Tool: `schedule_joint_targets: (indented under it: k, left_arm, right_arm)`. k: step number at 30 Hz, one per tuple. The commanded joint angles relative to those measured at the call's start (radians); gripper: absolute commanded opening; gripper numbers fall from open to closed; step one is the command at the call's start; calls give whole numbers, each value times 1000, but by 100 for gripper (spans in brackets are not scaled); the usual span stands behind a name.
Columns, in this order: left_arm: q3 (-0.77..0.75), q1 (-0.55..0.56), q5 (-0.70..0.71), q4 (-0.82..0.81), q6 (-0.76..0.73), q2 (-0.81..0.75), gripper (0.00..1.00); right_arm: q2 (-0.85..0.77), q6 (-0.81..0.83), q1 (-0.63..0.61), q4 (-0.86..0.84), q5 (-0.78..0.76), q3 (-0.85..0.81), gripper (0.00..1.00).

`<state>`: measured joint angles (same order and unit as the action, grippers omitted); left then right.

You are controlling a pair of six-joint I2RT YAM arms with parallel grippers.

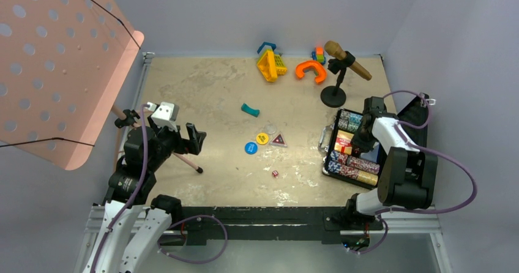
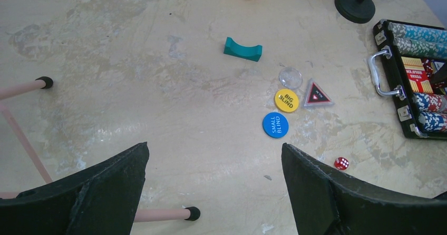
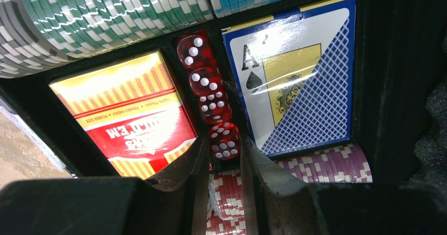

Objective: Pack up texas hold em set

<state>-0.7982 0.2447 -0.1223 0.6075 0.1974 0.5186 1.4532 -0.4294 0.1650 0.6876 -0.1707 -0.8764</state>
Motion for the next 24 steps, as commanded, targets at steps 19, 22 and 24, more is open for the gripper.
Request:
schedule_joint_targets:
  k: [19, 22, 24]
  left_arm:
    - [6, 7, 4, -43, -9, 0, 100]
    - [6, 7, 2, -43, -9, 0, 100]
    - [6, 7, 1, -43, -9, 0, 100]
  right_arm:
    - [-1, -19, 6, -63, -12, 23, 39]
    - [-5, -15, 6, -66, -13, 24, 41]
    - [-8, -11, 5, -66, -12, 26, 42]
